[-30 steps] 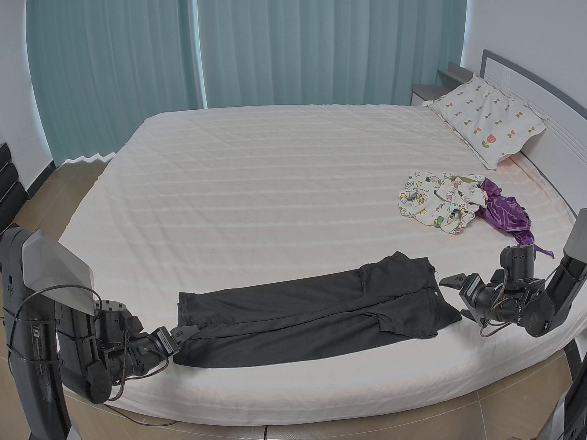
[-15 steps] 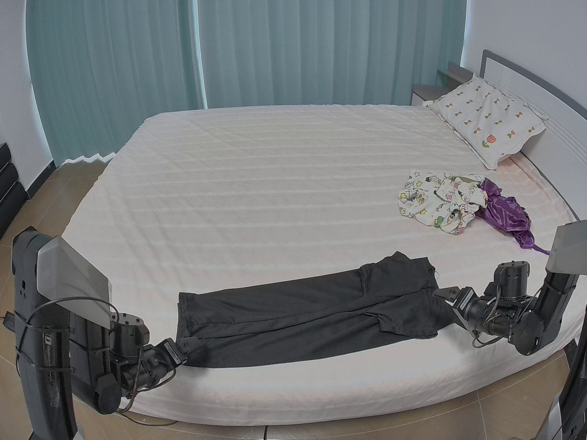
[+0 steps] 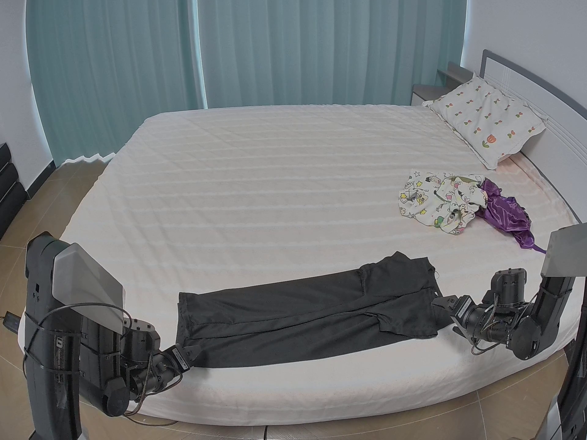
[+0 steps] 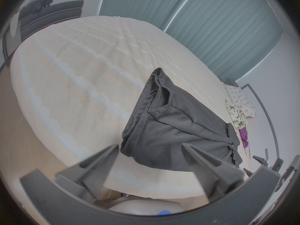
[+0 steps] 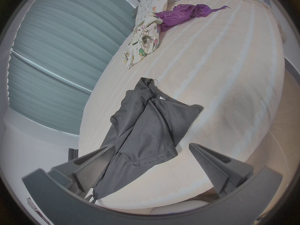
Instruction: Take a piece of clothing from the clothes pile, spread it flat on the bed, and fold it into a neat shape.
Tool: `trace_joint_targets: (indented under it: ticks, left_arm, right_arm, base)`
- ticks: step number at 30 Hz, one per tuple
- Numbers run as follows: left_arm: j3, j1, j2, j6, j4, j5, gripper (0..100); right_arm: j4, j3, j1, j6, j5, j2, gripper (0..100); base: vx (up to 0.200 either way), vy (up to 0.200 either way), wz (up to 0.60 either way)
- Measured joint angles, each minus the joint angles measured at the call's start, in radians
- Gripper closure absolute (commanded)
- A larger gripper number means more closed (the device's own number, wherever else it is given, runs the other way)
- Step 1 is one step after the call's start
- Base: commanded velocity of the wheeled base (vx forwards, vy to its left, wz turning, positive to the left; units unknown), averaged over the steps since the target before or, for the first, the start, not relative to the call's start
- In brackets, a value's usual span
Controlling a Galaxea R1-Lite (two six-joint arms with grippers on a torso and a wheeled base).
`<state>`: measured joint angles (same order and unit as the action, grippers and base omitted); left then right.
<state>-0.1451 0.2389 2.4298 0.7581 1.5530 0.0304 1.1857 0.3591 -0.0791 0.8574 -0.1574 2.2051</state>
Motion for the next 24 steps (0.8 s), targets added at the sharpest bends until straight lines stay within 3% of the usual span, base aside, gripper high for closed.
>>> trace_joint_targets:
  ticks: [23, 24]
  left_arm:
    - [0.099, 0.003, 0.008, -0.050, 0.000, 0.016, 100]
    - [0.099, 0.003, 0.008, -0.049, 0.000, 0.016, 0]
  right_arm:
    - [0.000, -0.046, 0.008, -0.044, -0.015, 0.023, 0]
    - [0.000, -0.044, 0.007, -0.044, -0.017, 0.028, 0]
  base:
    - [0.000, 0.000, 0.00]
    - [0.000, 0.000, 0.00]
